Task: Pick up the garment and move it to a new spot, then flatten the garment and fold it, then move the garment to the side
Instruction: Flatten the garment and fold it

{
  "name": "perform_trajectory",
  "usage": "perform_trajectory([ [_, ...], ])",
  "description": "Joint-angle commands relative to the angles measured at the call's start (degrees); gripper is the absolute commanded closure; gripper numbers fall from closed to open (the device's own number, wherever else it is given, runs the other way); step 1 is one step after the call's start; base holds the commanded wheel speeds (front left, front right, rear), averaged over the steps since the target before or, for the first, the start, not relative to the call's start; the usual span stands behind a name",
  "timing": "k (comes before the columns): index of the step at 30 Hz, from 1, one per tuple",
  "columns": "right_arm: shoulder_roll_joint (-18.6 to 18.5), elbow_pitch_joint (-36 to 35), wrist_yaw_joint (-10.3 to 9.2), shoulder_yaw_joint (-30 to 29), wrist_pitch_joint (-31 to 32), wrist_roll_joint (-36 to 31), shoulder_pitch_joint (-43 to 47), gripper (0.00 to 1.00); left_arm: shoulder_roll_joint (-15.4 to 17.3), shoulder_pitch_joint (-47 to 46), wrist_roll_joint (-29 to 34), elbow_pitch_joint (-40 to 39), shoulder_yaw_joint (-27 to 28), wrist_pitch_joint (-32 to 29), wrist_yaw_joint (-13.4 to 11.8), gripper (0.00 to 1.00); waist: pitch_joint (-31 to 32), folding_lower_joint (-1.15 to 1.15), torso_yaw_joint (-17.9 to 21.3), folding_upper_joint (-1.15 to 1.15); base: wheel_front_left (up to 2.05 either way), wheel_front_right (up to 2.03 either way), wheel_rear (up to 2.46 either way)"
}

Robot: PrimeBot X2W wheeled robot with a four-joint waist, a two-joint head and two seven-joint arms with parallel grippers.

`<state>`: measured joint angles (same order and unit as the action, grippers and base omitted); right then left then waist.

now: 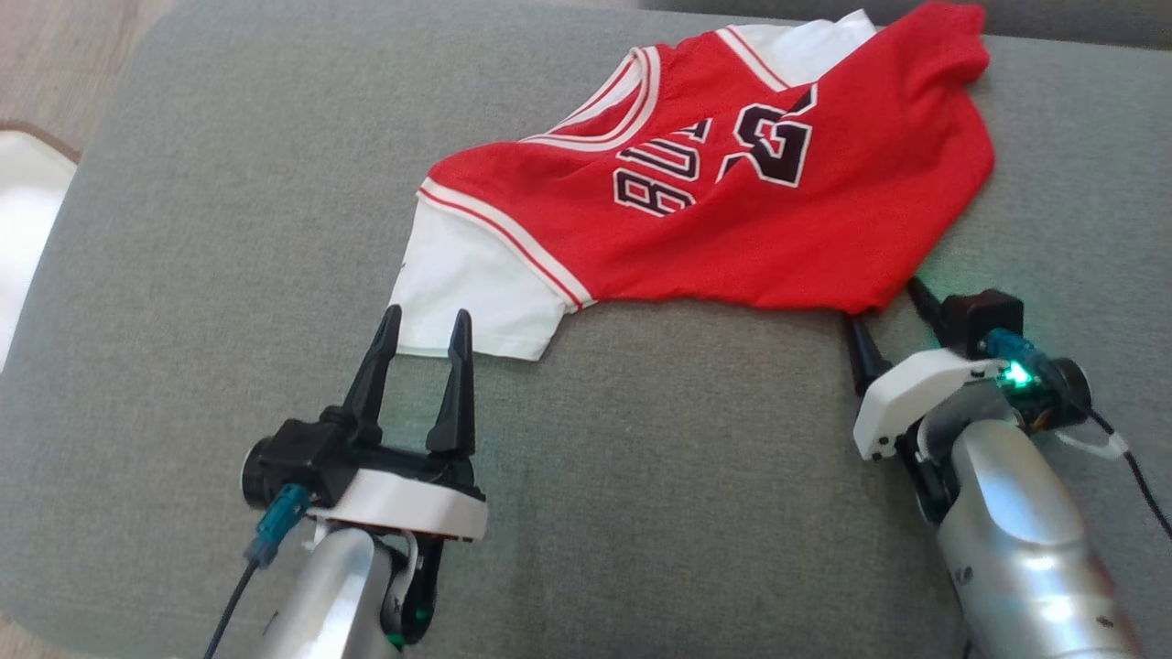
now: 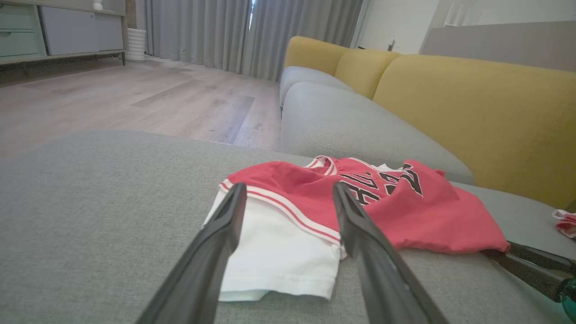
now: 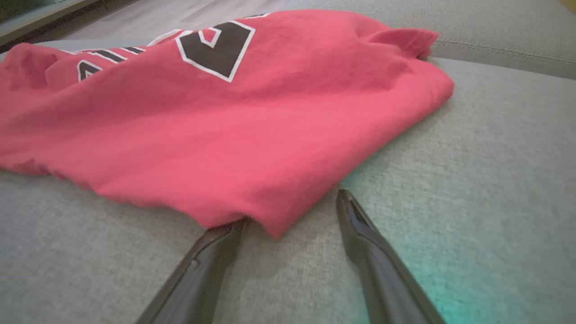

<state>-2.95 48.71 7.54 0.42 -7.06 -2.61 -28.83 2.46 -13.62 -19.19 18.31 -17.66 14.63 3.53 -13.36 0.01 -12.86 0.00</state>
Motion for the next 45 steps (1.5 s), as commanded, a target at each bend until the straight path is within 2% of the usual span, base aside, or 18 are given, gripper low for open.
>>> perform_trajectory([
  [1, 0.1, -0.2, -0.05, 1.1, -0.3, -0.3, -0.5, 0.00, 0.4, -2.0, -0.4, -1.7, 1.3, 0.4, -0.1, 0.00, -0.4, -0.01, -0.4, 0.00, 0.00, 0.00, 0.00],
  [5, 0.1, 3.3, -0.05, 0.4, -1.8, -0.6, -2.3, 0.00, 0.4, -2.1, -0.4, -1.7, 1.2, 0.4, -0.4, 0.00, -0.8, -0.01, -0.5, 0.00, 0.00, 0.00, 0.00],
  [7, 0.1, 4.7, -0.05, -0.5, -2.3, -1.6, -3.0, 0.61, 0.4, -2.0, -0.3, -1.6, 1.4, 0.4, -0.5, 0.00, -0.6, -0.01, -0.3, 0.00, 0.00, 0.00, 0.00],
  [8, 0.1, 5.8, -0.05, -1.4, -3.0, -2.5, -3.3, 1.00, 0.4, -1.9, -0.3, -1.5, 1.6, 0.4, -0.6, 0.00, -0.2, -0.01, 0.2, 0.00, 0.00, 0.00, 0.00],
  [14, 0.1, 6.0, -0.05, -4.9, -4.8, -7.3, -3.1, 1.00, 0.4, -1.2, 0.2, -1.4, 2.6, 0.4, -0.5, 0.00, 2.0, -0.01, 2.9, 0.00, 0.00, 0.00, 0.00],
  [19, 0.1, 3.3, -0.05, -7.8, -4.8, -13.1, -1.7, 1.00, 0.4, -0.4, 0.4, -1.6, 3.4, 0.4, -0.3, 0.00, 4.0, -0.01, 5.5, 0.00, 0.00, 0.00, 0.00],
  [26, 0.1, -8.5, -0.05, -14.2, 1.0, -27.5, 2.5, 1.00, 0.4, 1.2, 0.0, -2.1, 4.6, 0.4, -0.2, 0.00, 6.9, -0.01, 9.0, 0.00, 0.00, 0.00, 0.00],
  [30, 0.1, -16.1, -0.05, -16.2, 4.8, -32.8, 5.4, 1.00, 0.4, 1.8, -0.8, -2.2, 4.3, 0.4, -0.2, 0.00, 7.8, -0.01, 9.5, 0.00, 0.00, 0.00, 0.00],
  [33, 0.1, -20.3, -0.05, -14.9, 6.6, -34.6, 7.2, 1.00, 0.4, 1.9, -1.3, -2.5, 3.9, 0.4, -0.2, 0.00, 7.8, -0.01, 9.2, 0.00, 0.00, 0.00, 0.00],
  [36, 0.1, -21.6, -0.05, -10.8, 8.5, -35.1, 8.1, 1.00, 0.4, 1.9, -1.5, -2.7, 3.7, 0.4, -0.2, 0.00, 7.2, -0.01, 8.5, 0.00, 0.00, 0.00, 0.00],
  [40, 0.1, -18.2, -0.05, -3.7, 10.8, -35.3, 7.8, 1.00, 0.4, 1.5, -1.5, -2.4, 3.2, 0.4, 0.0, 0.00, 6.2, -0.01, 7.2, 0.00, 0.00, 0.00, 0.00],
  [45, -0.1, -14.5, -0.05, 0.7, 11.0, -35.3, 5.8, 1.00, 0.4, 1.0, -1.5, -2.0, 2.8, 0.4, 0.1, 0.00, 5.5, -0.01, 6.1, 0.00, 0.00, 0.00, 0.00],
])
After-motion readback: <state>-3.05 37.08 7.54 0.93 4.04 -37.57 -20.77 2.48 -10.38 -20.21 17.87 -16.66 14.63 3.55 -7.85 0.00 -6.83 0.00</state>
